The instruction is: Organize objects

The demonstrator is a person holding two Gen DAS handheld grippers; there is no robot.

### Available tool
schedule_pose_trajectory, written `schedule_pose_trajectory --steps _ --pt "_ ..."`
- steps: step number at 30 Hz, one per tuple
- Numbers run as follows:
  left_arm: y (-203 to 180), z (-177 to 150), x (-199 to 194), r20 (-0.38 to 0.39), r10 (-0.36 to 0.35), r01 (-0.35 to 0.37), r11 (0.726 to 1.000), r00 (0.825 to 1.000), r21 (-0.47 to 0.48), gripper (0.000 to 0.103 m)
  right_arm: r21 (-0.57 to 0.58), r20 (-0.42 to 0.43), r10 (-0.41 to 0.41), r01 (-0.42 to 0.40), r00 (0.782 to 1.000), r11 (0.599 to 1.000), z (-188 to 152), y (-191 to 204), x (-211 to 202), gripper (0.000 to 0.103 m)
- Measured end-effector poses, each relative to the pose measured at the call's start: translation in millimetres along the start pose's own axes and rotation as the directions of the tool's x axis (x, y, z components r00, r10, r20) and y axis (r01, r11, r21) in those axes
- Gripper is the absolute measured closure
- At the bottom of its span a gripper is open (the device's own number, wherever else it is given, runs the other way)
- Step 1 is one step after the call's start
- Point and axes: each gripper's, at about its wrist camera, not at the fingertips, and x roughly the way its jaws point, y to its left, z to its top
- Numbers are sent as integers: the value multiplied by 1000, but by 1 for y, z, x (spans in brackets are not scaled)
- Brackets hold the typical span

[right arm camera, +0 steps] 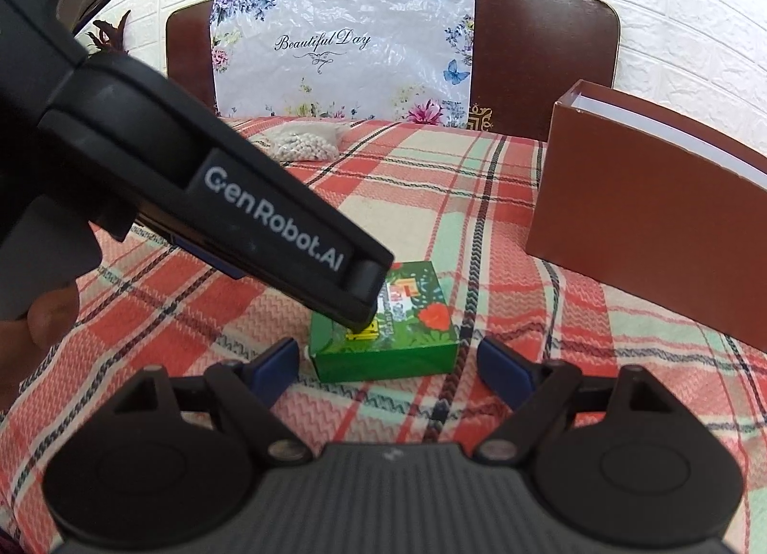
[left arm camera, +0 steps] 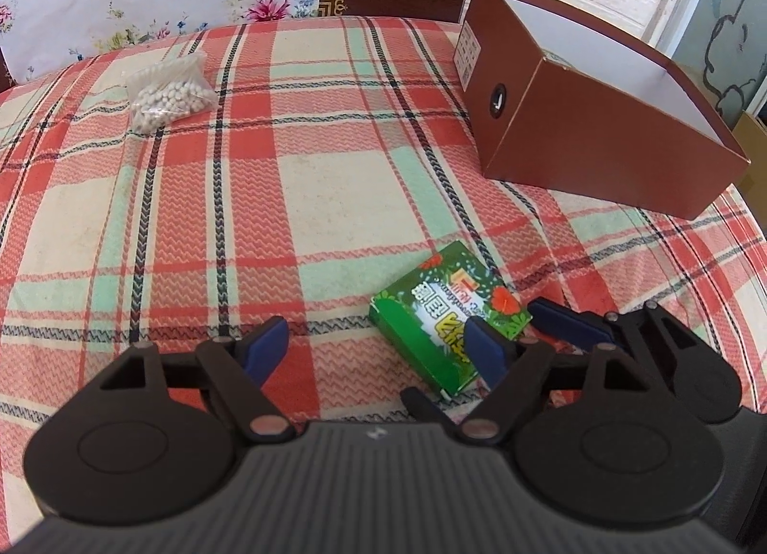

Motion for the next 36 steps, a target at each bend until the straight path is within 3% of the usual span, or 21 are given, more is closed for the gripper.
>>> schedule_pose_trajectory --steps 4,14,16,18,19,21,23,29,36 --pt "1 0 0 -4 -24 24 1000 1000 -5 21 22 -4 18 -18 1000 1000 0 -4 0 18" --pt "18 1 3 -28 -187 181 972 982 -148 23 17 2 26 -26 1000 1000 -1 -3 0 22" --pt "18 1 5 -30 -216 209 966 976 -154 29 15 1 28 -28 1000 999 -1 -3 1 24" --pt "14 1 7 -38 -221 214 967 975 -139 41 5 1 33 -33 999 999 1 -2 3 31" --pt "12 0 9 -43 -223 216 968 974 -127 52 -5 6 35 -35 999 999 1 0 3 40" --pt "12 0 8 -37 -223 217 968 974 -129 53 -30 11 17 -17 1000 999 1 5 3 41" --pt "11 2 3 -32 -228 222 967 973 -121 63 -26 22 9 -8 1000 1000 1 4 1 41" --pt "-17 32 -25 41 -242 243 970 969 -18 65 22 143 -61 58 988 998 14 -9 -23 41" --pt "-92 90 -41 127 -318 297 941 940 161 65 116 286 -222 196 932 974 49 -72 -53 41"
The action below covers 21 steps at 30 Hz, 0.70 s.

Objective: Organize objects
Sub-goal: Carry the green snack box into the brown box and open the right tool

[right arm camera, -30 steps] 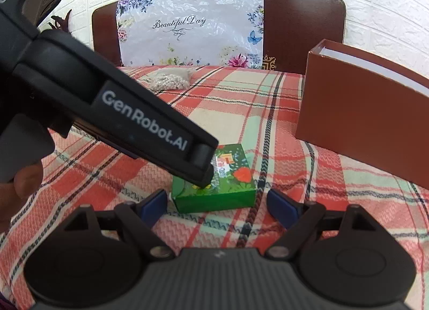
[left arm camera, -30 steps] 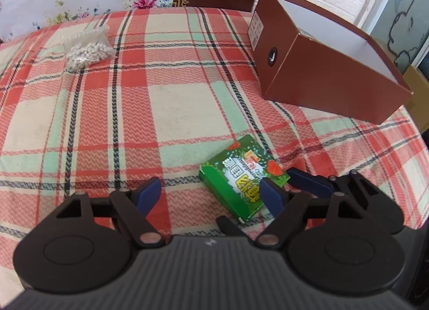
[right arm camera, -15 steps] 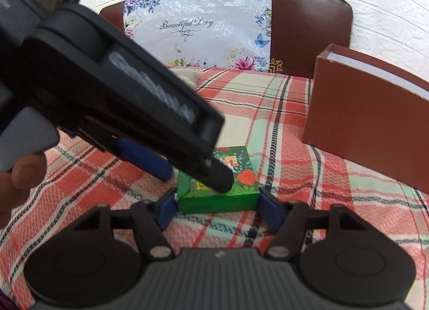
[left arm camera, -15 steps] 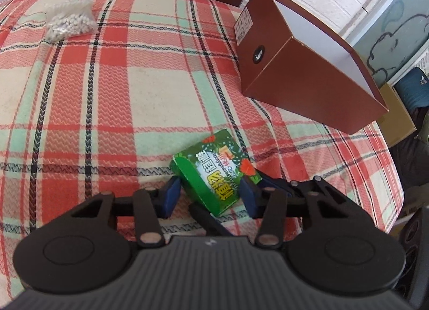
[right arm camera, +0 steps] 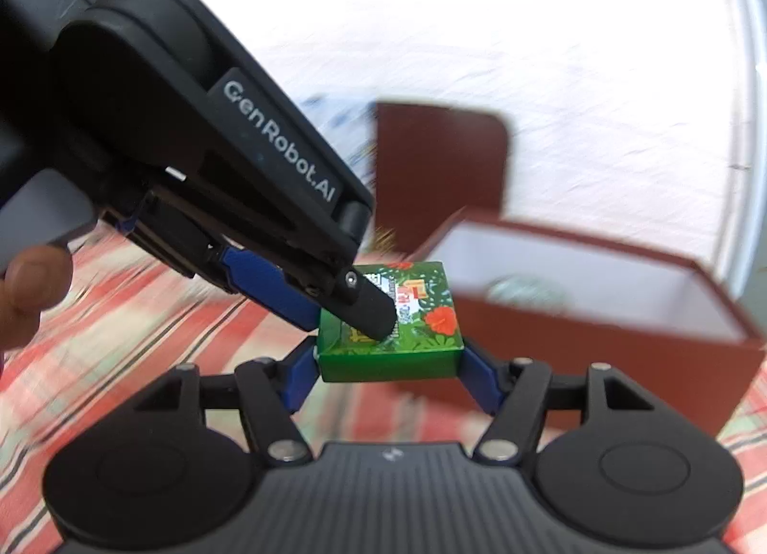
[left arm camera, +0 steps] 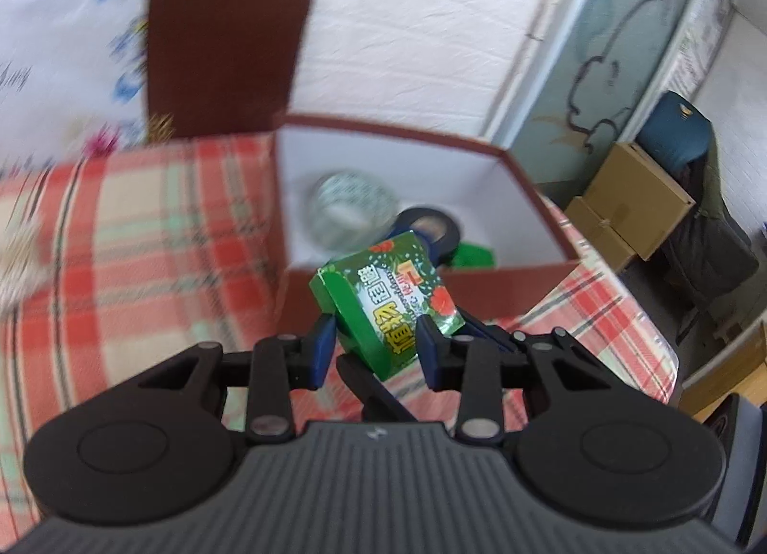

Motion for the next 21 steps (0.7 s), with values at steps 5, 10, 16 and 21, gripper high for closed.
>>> schedule_pose_trajectory --steps 5,10,16,21 --pt "-29 31 35 3 -9 9 999 1000 49 65 39 18 -69 68 997 997 20 -47 18 41" --pt "-58 59 88 -10 -18 19 992 1000 121 60 61 2 -174 174 985 983 25 -88 51 39" --pt "-62 62 106 11 49 -50 990 999 130 56 120 -56 -269 274 961 954 10 -120 75 27" --pt "-59 46 77 76 114 -125 980 991 157 55 167 -14 -272 270 962 948 -1 -112 43 26"
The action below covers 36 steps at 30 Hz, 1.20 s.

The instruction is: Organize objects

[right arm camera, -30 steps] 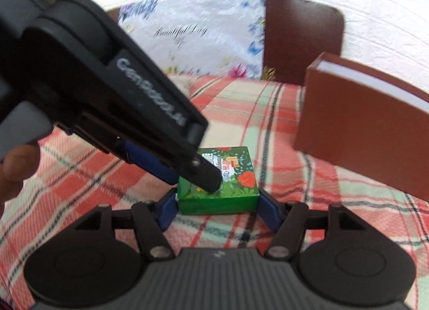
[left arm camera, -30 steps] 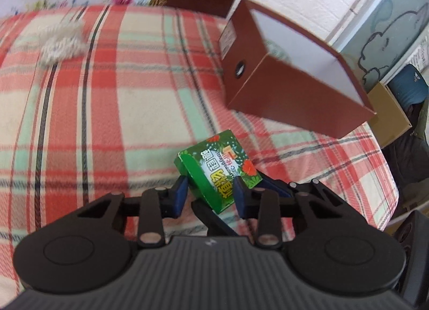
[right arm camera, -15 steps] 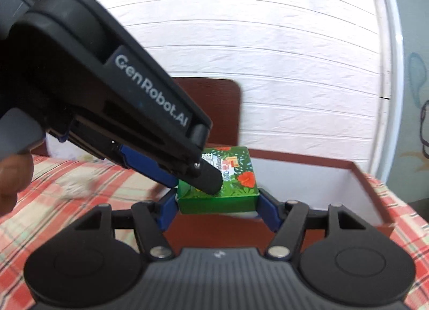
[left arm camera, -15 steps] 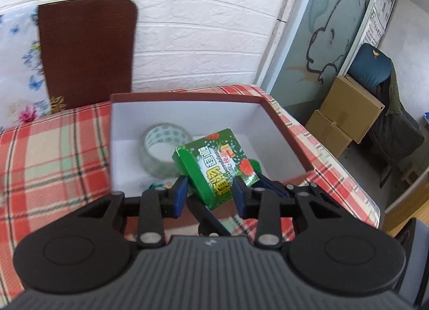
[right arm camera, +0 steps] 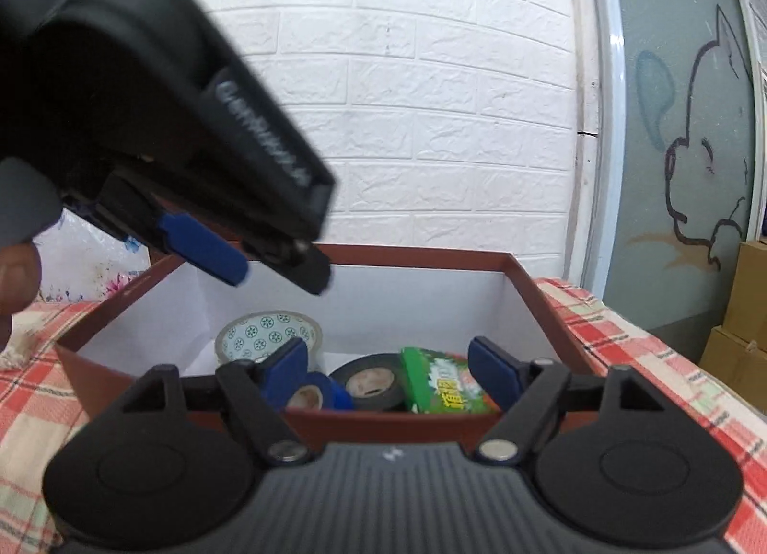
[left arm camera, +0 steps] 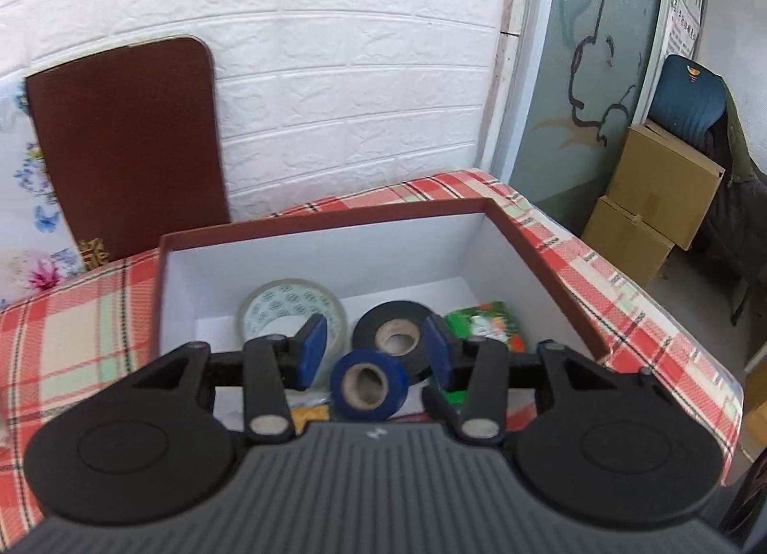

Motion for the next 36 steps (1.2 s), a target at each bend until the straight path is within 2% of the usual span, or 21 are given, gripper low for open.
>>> schedule_pose_trajectory --steps 3,9,14,19,25,36 --pt "3 -11 -16 -19 63 -63 998 998 22 55 30 17 2 -3 1000 1000 -1 2 -21 25" --pt "14 -35 -50 9 152 -153 987 988 52 49 121 25 35 -38 999 992 6 -5 -59 25" --pt "33 -49 -72 10 184 -184 983 983 9 46 218 -29 105 -96 994 971 11 -10 -58 23" --pt "51 -61 -88 21 218 -217 976 976 -32 44 233 -47 111 -97 993 968 10 1 -81 23" --pt "64 -76 -97 16 247 -245 968 969 -58 42 302 -72 169 -140 983 943 16 6 -88 23" --pt "86 -95 -102 -4 269 -269 958 963 -97 39 297 -74 221 -190 972 936 23 31 -100 23"
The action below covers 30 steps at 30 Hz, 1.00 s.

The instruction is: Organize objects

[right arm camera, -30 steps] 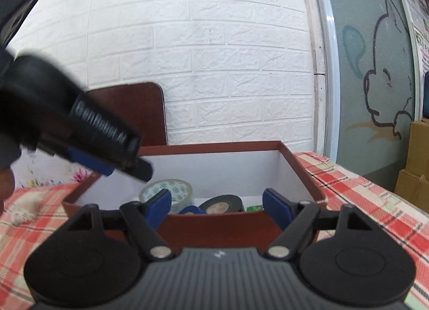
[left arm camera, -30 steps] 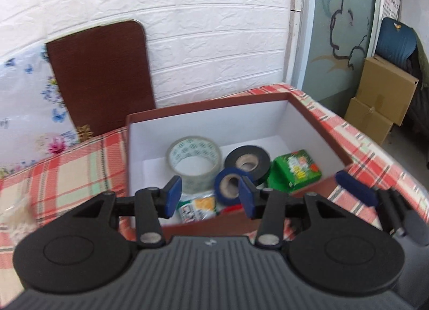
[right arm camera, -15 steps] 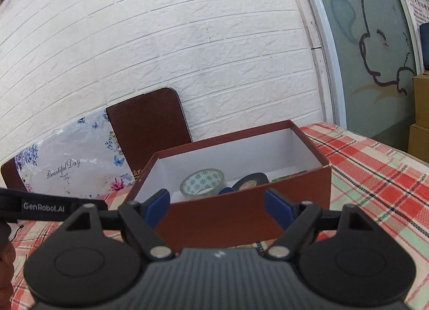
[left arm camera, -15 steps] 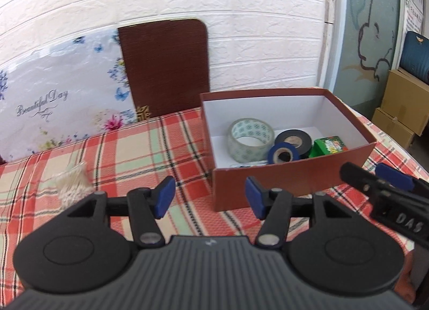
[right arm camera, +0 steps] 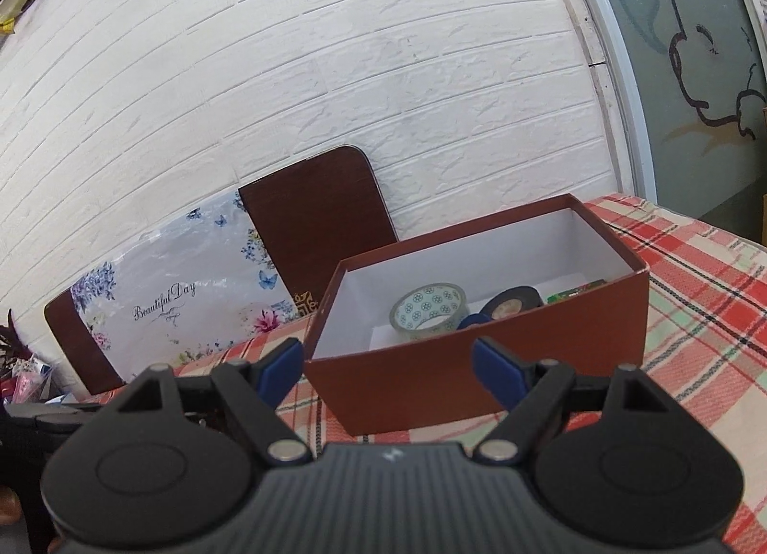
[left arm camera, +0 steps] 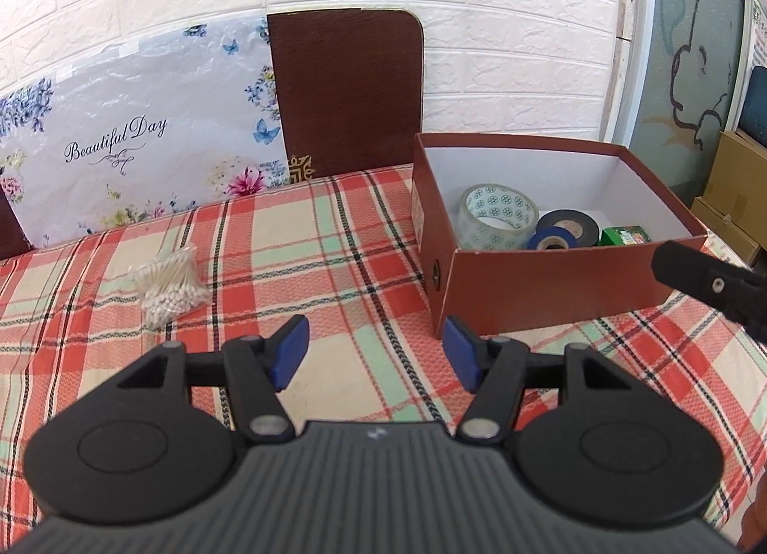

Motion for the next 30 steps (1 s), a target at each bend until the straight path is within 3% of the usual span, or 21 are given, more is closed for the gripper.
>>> schedule_pose_trajectory --steps 6,14,17,27,30 --pt "7 -4 0 -1 -13 13 1000 1000 -11 39 12 -5 39 -39 999 999 2 9 -3 23" --pt "19 -11 6 -17 -10 10 1000 1000 -25 39 -44 -43 73 -75 996 996 -5 29 2 43" --pt "29 -15 10 -33 -4 3 999 999 -45 39 -64 -63 77 -81 995 995 -10 37 7 44" --pt "87 -38 30 -91 116 -127 985 989 -117 38 -151 -184 101 -129 978 980 -39 70 33 48" --pt "107 -44 33 -103 147 -161 976 984 -147 33 -173 -227 109 -151 968 973 -51 81 41 47"
